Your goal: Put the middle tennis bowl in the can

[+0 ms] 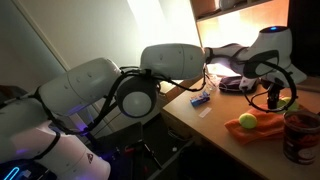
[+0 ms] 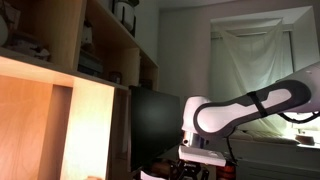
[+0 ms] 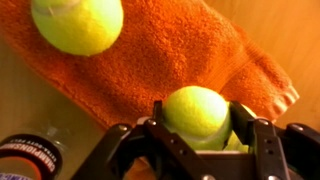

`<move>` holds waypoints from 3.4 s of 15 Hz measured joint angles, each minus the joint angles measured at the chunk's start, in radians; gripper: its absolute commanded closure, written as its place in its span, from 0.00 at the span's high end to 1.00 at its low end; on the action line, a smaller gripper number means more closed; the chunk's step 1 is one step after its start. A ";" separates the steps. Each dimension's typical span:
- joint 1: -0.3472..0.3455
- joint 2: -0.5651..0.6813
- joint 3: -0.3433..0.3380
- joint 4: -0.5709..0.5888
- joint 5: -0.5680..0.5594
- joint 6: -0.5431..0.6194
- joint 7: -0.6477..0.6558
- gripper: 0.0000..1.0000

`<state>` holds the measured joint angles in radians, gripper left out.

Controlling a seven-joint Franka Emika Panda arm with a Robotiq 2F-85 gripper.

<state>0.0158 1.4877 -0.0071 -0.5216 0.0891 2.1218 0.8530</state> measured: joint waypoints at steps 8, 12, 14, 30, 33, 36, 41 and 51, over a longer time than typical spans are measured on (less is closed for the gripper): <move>-0.032 0.000 0.051 -0.009 0.047 0.144 -0.223 0.42; -0.048 0.001 0.064 -0.044 0.082 0.227 -0.289 0.42; -0.051 0.000 0.066 -0.061 0.089 0.256 -0.303 0.42; -0.035 -0.181 0.132 -0.456 0.019 0.253 -0.877 0.42; -0.040 -0.240 0.137 -0.577 0.016 0.340 -0.989 0.42; -0.051 -0.291 0.145 -0.701 0.016 0.463 -1.045 0.42; -0.083 -0.384 0.167 -0.912 0.016 0.630 -1.069 0.42; -0.331 -0.604 0.384 -1.385 0.018 0.999 -1.131 0.42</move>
<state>-0.3151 0.8839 0.3771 -1.9068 0.1072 3.1206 -0.2777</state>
